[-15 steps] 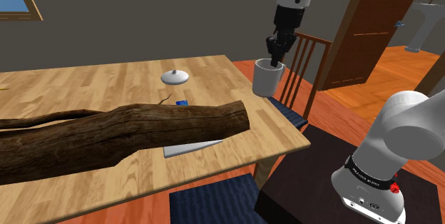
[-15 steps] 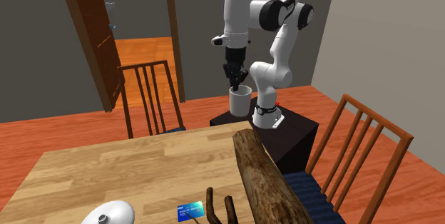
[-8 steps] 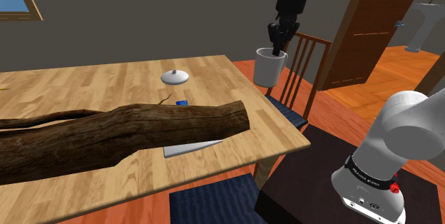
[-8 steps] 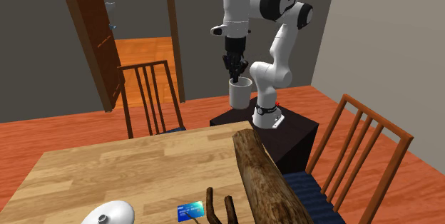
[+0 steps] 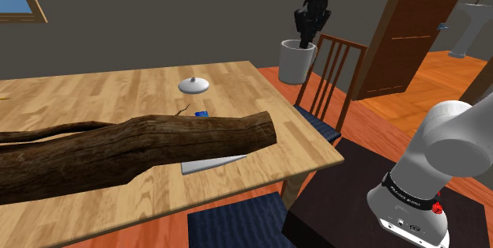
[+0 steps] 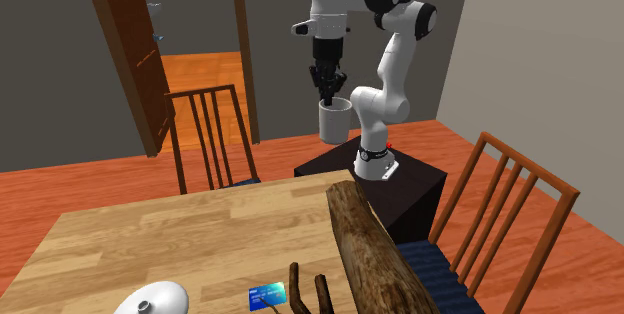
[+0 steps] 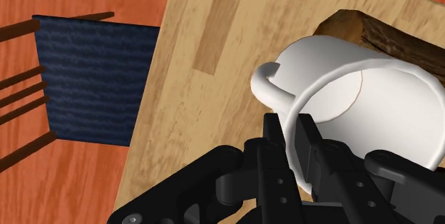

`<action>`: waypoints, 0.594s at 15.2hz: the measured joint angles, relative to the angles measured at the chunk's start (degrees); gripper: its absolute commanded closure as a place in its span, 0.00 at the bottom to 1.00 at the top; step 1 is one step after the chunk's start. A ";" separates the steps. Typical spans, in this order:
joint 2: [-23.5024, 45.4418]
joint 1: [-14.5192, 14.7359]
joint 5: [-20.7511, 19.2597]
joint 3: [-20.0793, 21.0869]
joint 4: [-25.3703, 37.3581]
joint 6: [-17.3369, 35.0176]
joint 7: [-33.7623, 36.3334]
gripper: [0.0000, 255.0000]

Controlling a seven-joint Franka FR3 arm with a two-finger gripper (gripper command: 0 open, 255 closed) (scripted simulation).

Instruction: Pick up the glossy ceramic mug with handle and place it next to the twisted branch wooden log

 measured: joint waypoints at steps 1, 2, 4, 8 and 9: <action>1.98 -0.12 -0.18 0.14 1.46 0.50 0.07 1.00; 3.99 -0.22 -0.36 0.33 3.07 0.89 0.24 1.00; 8.83 -0.32 -0.78 1.01 7.18 1.66 0.96 1.00; 17.85 -0.38 -1.91 2.00 16.30 1.48 2.19 1.00; 20.27 -0.28 -2.28 2.34 18.78 1.43 2.71 1.00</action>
